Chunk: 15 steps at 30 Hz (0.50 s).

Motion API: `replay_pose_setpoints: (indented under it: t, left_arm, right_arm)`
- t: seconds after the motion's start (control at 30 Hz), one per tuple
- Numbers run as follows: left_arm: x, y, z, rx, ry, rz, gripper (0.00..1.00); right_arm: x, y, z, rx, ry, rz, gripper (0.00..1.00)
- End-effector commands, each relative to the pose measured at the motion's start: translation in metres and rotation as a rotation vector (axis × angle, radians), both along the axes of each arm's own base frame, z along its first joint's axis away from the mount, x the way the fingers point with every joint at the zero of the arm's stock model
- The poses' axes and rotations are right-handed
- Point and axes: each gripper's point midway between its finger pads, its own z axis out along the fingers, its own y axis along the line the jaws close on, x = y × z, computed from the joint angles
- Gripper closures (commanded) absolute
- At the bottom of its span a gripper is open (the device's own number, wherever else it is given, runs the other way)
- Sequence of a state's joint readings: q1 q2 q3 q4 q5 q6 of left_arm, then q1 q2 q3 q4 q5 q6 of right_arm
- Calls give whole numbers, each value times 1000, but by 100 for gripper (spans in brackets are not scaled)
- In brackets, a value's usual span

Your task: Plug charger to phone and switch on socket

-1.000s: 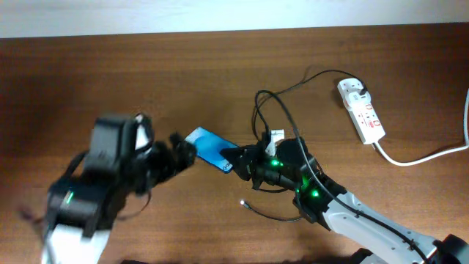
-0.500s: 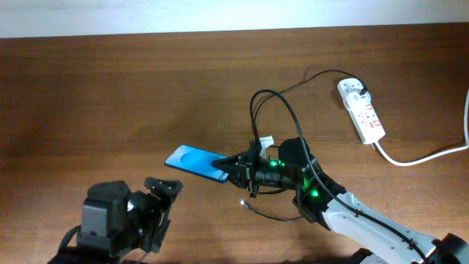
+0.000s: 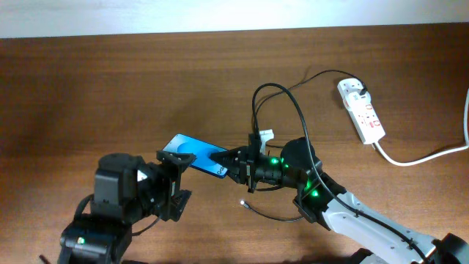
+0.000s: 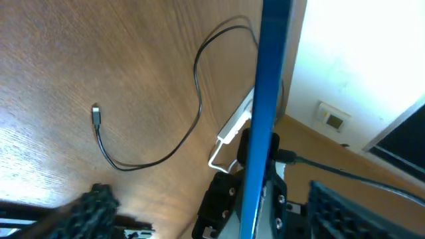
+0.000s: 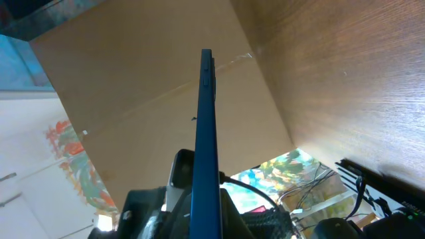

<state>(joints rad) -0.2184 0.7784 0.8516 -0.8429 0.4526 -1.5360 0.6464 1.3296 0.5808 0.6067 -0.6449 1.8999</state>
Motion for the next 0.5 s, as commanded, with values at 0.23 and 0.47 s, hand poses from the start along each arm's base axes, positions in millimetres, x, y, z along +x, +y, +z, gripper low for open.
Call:
replay_pose_setpoints:
  t: [0.23,0.47]
  left_arm:
    - [40,-11,-19,-21,49,7,36]
    - [57,-10,-18,-37,34,57,72]
  right_arm:
    - [-6,2,14,27,-34,48,96]
    - [-7,2,14,28,-33,54,96]
